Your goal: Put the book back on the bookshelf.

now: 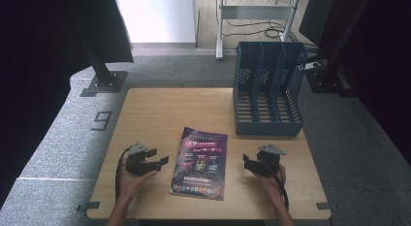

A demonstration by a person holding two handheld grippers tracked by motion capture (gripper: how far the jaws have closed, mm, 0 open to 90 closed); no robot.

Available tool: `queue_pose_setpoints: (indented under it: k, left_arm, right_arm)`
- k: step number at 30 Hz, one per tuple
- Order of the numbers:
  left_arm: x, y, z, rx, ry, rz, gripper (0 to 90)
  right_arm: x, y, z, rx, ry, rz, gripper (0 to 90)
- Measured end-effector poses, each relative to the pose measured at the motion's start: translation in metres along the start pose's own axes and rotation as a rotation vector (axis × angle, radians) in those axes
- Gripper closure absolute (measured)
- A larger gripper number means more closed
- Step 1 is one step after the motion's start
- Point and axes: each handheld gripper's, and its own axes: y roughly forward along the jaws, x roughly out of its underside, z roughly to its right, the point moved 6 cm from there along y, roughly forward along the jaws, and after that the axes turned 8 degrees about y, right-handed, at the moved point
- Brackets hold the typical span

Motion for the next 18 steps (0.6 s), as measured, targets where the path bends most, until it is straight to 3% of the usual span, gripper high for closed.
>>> queue_pose_setpoints:
  k: [18]
  left_arm:
    - [0.001, 0.005, 0.003, 0.008, 0.008, -0.014, 32.6]
  right_arm:
    - [-0.012, -0.011, -0.029, -0.107, 0.000, 0.034, 16.0]
